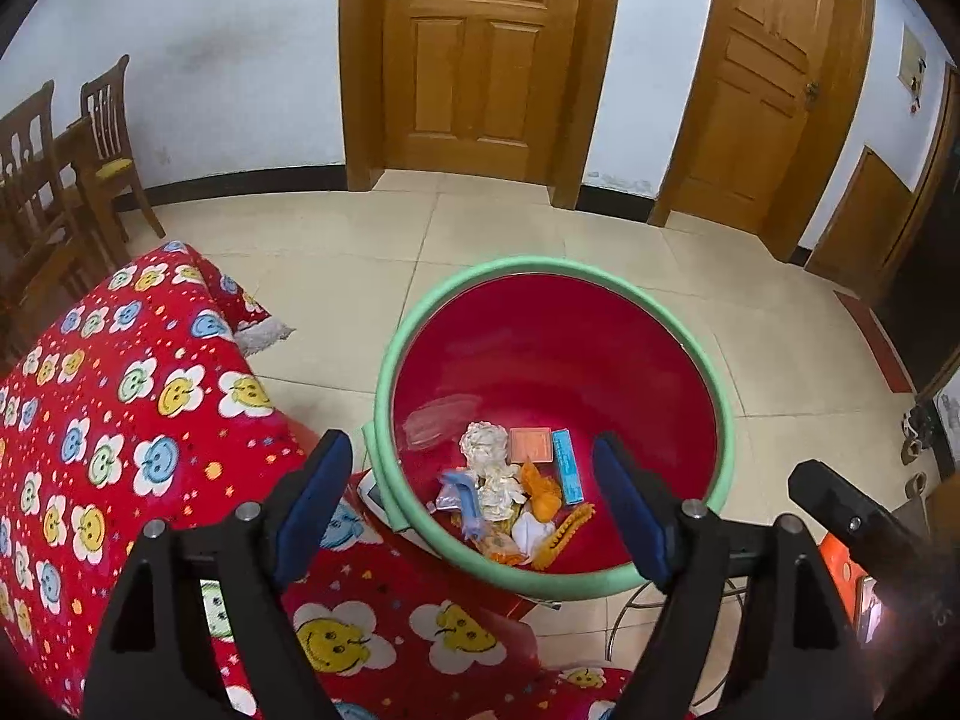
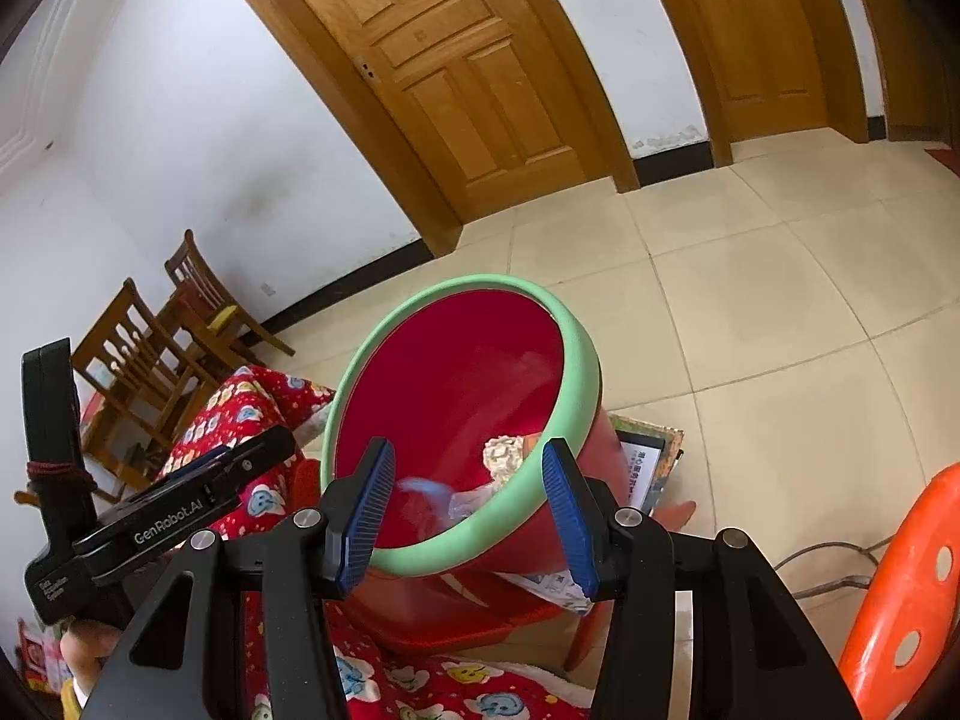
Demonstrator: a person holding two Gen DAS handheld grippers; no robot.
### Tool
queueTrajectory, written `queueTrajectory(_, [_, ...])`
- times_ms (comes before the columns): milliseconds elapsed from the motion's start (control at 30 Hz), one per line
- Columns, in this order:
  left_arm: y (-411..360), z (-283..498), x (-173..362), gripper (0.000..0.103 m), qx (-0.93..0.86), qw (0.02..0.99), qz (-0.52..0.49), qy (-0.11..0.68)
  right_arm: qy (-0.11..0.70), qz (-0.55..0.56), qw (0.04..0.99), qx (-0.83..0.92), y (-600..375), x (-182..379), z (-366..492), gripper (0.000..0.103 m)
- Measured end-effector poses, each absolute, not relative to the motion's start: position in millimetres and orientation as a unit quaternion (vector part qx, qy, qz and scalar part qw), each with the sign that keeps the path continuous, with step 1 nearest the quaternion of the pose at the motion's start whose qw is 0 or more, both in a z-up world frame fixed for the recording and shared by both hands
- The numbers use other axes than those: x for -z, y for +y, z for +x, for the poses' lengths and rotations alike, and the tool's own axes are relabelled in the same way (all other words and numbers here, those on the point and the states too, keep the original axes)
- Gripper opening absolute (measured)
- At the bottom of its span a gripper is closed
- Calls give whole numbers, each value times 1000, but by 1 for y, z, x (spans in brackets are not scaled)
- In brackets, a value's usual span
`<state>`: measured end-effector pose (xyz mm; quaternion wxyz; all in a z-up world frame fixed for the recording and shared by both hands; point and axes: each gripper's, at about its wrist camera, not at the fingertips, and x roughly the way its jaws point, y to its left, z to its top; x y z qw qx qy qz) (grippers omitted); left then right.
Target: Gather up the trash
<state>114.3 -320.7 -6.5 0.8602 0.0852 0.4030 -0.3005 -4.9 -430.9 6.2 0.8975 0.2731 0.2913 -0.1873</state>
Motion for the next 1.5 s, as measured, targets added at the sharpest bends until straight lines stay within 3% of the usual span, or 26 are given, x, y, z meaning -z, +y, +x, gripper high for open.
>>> queueTrajectory(467, [-248, 91, -15, 82, 246, 880, 45, 403, 300, 235, 916, 129, -382, -23, 2, 53])
queueTrajectory(567, [-225, 83, -18, 82, 228, 884, 28, 406, 302, 222, 920, 113, -367, -26, 4, 59])
queueTrajectory(900, [-168, 56, -33, 84, 161, 907, 8, 389, 309, 185, 930, 72, -319, -33, 5, 60])
queueTrajectory(1033, [-152, 46, -36, 87, 145, 912, 2, 383, 306, 172, 934, 64, -303, -37, 2, 72])
queueTrajectory(1500, [-103, 20, -47, 87, 94, 923, -32, 372, 297, 144, 943, 50, -270, -50, -10, 75])
